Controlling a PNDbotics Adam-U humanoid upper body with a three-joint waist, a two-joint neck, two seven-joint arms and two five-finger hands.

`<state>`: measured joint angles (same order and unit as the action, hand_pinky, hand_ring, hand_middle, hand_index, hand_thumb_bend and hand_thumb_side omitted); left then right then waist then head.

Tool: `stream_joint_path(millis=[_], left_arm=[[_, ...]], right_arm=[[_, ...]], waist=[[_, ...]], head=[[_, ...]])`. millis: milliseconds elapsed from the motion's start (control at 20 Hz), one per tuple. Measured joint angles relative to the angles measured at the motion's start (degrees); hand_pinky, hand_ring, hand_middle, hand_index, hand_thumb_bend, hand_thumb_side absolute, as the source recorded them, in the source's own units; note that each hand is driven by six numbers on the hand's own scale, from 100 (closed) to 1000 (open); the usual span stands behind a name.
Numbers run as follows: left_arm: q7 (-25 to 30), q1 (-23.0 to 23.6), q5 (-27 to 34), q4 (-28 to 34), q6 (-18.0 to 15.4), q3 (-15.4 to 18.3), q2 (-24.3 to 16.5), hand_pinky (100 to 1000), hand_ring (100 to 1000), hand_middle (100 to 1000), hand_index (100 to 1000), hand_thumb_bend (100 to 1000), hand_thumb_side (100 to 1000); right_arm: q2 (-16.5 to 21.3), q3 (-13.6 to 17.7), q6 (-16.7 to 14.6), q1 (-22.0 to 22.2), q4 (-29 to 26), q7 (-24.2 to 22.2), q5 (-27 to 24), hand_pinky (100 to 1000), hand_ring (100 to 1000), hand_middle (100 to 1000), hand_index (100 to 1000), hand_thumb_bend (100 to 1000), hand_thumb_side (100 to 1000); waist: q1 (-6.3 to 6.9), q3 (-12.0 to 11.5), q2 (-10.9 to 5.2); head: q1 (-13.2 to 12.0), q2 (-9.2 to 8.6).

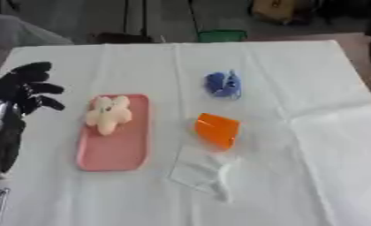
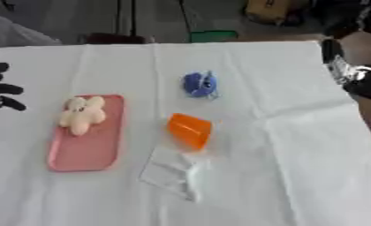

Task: Pick up objects on the table and place them in the box.

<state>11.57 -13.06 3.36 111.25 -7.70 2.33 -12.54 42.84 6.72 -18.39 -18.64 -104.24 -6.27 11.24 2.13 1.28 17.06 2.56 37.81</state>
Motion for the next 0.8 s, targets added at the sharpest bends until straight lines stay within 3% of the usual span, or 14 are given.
stream_joint_path(millis=[800], left_arm=[[-0.8, 0.1, -0.3, 0.0, 0.1, 0.0, 0.1, 564, 691, 823, 814, 156, 889]], right_arm=[[-0.7, 0.7, 1.0, 1.5, -0.9, -0.9, -0.3, 629, 658, 918, 843, 143, 555]], waist=[[-0.06, 0.0, 0.53]], head=[[0.1, 0.53]])
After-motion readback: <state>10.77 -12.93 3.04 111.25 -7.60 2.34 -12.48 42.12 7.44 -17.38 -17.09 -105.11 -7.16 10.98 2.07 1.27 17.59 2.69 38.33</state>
